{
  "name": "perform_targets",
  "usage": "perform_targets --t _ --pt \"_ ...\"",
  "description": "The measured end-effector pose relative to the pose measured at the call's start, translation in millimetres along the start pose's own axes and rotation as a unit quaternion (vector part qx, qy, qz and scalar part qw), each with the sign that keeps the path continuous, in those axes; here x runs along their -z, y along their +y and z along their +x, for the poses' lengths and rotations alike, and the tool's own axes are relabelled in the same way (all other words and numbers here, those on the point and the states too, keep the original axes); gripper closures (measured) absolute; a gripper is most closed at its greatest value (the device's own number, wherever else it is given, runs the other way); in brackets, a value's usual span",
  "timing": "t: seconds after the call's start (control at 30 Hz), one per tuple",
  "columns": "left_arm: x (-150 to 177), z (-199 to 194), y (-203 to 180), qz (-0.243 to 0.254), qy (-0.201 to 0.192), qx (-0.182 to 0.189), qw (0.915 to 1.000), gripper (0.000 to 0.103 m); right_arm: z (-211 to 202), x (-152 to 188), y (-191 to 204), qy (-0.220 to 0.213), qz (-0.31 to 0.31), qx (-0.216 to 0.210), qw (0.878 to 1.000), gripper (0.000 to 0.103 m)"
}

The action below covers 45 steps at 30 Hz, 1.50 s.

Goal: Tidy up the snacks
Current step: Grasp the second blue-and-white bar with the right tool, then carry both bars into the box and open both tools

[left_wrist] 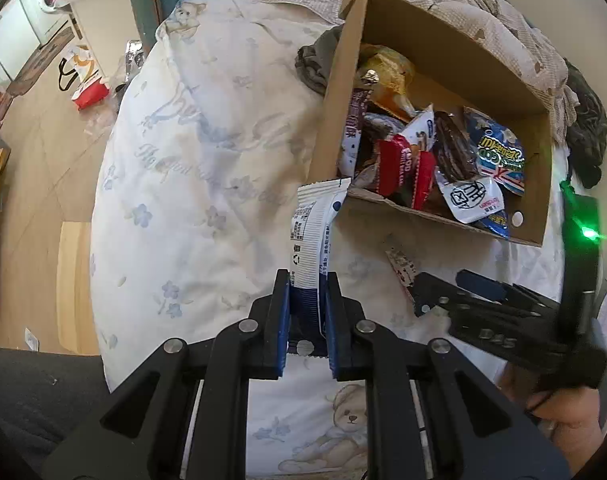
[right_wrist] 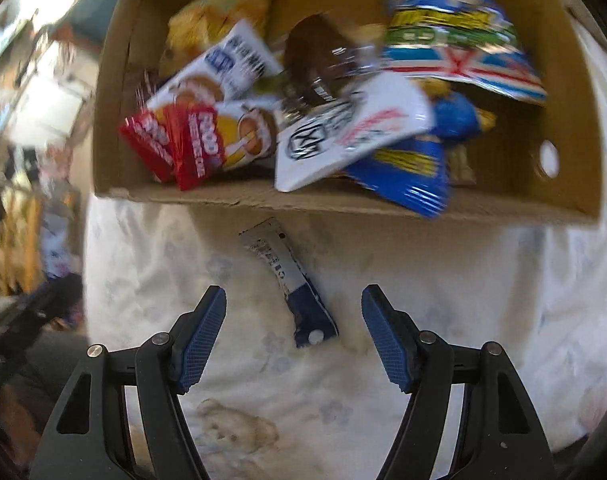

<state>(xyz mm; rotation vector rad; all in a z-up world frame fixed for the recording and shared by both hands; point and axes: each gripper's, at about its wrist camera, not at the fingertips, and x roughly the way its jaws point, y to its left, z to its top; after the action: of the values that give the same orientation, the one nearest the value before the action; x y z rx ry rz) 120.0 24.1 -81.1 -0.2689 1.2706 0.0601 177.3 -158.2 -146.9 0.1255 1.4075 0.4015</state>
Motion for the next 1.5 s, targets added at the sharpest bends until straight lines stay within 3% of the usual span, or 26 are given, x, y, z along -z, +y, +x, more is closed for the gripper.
perform_targets --t 0.17,0.2,0.23,0.27,0.37,0.7,0.83,0.93,1.07,1.37,1.5 --pt "-2 3 0 -0.004 0.001 0.000 1.0000 0.090 26 -5 9 0.023 -0.022 0.025 0.999 0.032" --pt "-2 3 -1 -0.003 0.000 -0.002 1.0000 0.090 32 -5 11 0.031 -0.030 0.031 0.999 0.048" --pt "-2 2 -2 -0.001 -0.002 -0.002 1.0000 0.090 34 -3 14 0.033 -0.044 0.040 0.998 0.071" --pt "-2 1 -3 0.000 -0.004 -0.002 1.0000 0.090 35 -2 18 0.037 -0.061 0.049 0.996 0.085" --pt "0 -2 -3 0.003 -0.011 -0.004 0.9999 0.090 22 6 20 0.034 -0.062 0.011 0.997 0.085" --pt "4 -11 -2 0.012 -0.031 -0.016 0.9993 0.090 -51 51 19 -0.019 -0.035 -0.057 0.998 0.085" --pt "5 -27 -7 0.029 -0.077 -0.042 0.9957 0.090 -75 57 14 -0.049 -0.013 -0.080 0.996 0.085" --pt "4 -44 -12 0.042 -0.118 -0.040 0.9913 0.090 -94 63 5 -0.085 0.012 -0.092 0.992 0.085" --pt "0 -55 -21 0.060 -0.145 -0.037 0.9870 0.090 -118 59 -20 -0.137 0.057 -0.105 0.983 0.085" --pt "-31 -56 -61 0.088 -0.127 -0.003 0.9880 0.090 -149 24 -77 -0.190 0.134 -0.093 0.968 0.085" --pt "-48 -37 -93 0.121 -0.079 0.032 0.9890 0.090 -151 -1 -94 -0.198 0.142 -0.082 0.966 0.085"
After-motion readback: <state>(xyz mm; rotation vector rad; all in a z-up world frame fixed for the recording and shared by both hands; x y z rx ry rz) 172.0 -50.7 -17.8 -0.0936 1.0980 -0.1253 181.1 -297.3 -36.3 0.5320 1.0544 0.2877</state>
